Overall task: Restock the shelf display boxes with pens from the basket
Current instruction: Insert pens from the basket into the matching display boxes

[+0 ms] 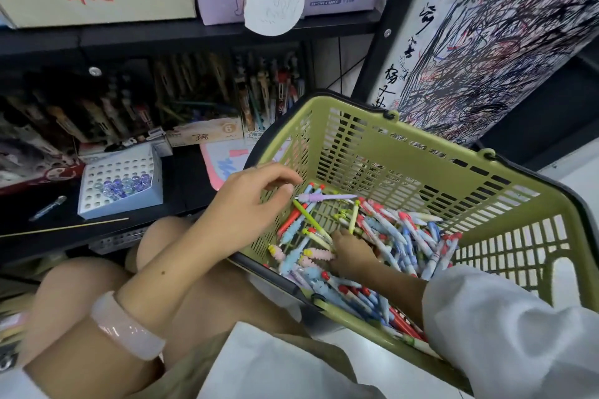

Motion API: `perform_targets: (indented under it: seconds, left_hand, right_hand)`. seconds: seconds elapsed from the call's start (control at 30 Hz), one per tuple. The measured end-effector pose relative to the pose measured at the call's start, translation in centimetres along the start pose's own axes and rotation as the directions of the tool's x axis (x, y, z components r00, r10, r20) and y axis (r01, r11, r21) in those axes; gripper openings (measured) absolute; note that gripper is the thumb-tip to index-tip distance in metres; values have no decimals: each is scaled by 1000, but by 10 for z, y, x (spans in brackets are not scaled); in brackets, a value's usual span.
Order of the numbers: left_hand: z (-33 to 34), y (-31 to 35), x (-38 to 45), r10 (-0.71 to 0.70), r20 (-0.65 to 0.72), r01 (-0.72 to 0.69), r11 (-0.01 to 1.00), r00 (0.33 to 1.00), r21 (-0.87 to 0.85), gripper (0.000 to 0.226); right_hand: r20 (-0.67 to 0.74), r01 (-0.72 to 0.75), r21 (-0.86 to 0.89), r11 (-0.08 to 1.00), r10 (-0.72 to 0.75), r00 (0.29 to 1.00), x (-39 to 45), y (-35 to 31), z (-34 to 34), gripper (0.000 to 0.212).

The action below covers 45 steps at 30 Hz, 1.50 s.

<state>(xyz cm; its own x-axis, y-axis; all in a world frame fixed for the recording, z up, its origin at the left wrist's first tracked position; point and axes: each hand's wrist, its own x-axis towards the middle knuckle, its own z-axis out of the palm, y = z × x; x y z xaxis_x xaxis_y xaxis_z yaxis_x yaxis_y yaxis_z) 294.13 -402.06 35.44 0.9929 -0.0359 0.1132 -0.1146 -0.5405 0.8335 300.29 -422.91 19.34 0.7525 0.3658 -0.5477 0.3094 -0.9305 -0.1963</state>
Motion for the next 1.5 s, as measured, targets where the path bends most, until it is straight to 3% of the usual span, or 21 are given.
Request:
perform_targets:
  seconds: [0.07,0.17,0.27,0.33,0.4,0.43,0.5,0.53,0.6,0.77,0.87,0.97,1.07,1.17,1.27,1.4,1.5]
  left_hand:
    - [0,-1,0,-11,10,11,1000,1000,13,18]
    - [-1,0,1,-47,26,46,998,999,33,19]
    - [2,6,3,-94,3,94,995,996,17,19]
    - [8,12,4,-184,47,186,982,982,-35,17]
    - [17,20,6,-352,190,373,923,916,-90,12]
    - [23,24,6,-444,281,499,850,851,-168,14]
    - [34,32,9,-525,463,700,560,714,-444,27]
    - [39,34,12,-512,487,699,407,707,-587,33]
    - [46,35,17,-534,391,584,254,750,-771,32]
    - [34,38,17,-601,148,338,217,786,-916,21]
    - [29,44,12,-525,69,287,347,848,-893,17]
    - [31,51,11,-451,29,262,463,892,-847,24]
    - [27,56,8,-406,34,254,503,913,-826,23]
    - [21,56,2,-356,-50,190,607,933,-772,11]
    - [19,54,1,-382,-165,158,683,909,-713,26]
    - [12,54,8,-500,-255,164,649,828,-743,16]
    - [-2,54,11,-516,-268,123,603,813,-789,11]
  right_hand:
    - [-26,34,40,999,-33,999,-5,2,-6,30]
    - [-42,66,134,989,-61,997,-14,6,-35,22]
    - [-94,114,487,866,-77,993,-35,1,-75,19]
    - [-163,178,747,640,-83,983,-53,-8,-98,19]
    - [-201,244,931,272,-176,964,-67,-20,-114,13]
    - [-210,237,967,89,-240,948,-73,-27,-120,14]
    - [-208,184,978,-101,-349,914,-83,-42,-127,15]
    - [-202,168,978,-121,-391,898,-88,-49,-129,15]
    - [-194,167,981,-100,-445,874,-94,-60,-130,13]
    - [-158,194,980,52,-394,906,-106,-63,-141,20]
    - [-160,222,957,186,-300,941,-110,-61,-147,17]
    - [-134,252,906,339,-335,933,-117,-71,-152,16]
    - [-74,245,898,365,-423,903,-123,-84,-156,16]
    - [-43,270,867,420,-477,878,-122,-94,-161,18]
    - [-42,339,801,494,-519,854,-124,-108,-162,18]
    - [-56,391,639,662,-468,882,-118,-120,-165,44]
    - [-52,477,509,716,-528,848,-122,-125,-181,20]
